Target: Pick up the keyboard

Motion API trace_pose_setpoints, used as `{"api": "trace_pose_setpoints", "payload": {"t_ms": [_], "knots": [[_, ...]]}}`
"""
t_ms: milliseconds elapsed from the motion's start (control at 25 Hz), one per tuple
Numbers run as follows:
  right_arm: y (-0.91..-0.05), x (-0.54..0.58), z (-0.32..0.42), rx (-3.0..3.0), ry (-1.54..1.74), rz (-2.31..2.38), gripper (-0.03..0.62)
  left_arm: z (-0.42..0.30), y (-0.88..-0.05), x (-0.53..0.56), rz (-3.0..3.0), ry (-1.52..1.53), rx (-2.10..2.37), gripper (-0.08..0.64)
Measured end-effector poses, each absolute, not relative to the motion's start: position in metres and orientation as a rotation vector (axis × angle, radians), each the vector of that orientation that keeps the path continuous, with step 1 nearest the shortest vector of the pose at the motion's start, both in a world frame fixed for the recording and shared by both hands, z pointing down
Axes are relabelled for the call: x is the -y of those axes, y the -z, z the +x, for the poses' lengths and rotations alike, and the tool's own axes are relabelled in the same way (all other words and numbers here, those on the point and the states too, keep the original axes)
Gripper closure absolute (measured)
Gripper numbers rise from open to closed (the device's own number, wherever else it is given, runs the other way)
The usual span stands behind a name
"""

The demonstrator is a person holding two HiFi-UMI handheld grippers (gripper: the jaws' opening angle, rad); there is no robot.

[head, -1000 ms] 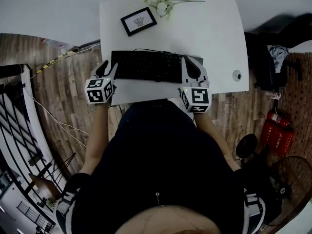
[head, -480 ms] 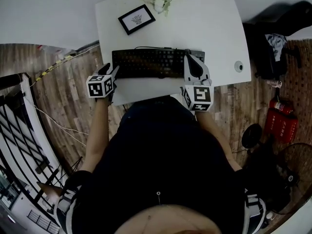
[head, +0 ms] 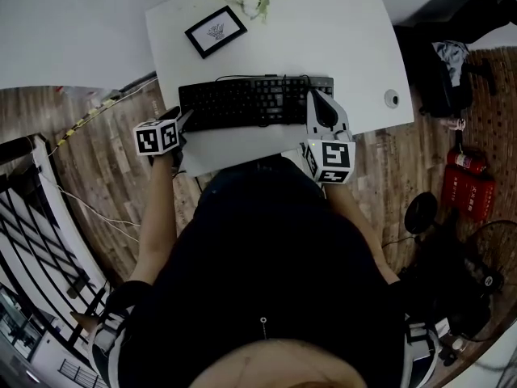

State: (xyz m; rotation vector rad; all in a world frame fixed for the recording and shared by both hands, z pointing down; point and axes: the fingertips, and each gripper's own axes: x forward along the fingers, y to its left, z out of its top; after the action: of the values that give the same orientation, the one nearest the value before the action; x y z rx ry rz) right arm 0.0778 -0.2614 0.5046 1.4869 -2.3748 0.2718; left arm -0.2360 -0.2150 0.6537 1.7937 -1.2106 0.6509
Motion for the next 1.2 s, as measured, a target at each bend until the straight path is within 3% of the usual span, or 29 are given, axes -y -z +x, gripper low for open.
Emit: {"api": "trace_pose_setpoints", "payload": {"t_ms": [680,1200], "knots": [[-0.52,0.265,0.103,2.306,-0.29,1.51,0.58,-0.229,-0.656,0.216,1.681,-0.619,1.107,0.38],[-0.587,0.266,0.167,2.125,-0.601,1.411,0.562,-0.228,-0.638,0.218,1.705,-0.69,1.154,0.383]]}}
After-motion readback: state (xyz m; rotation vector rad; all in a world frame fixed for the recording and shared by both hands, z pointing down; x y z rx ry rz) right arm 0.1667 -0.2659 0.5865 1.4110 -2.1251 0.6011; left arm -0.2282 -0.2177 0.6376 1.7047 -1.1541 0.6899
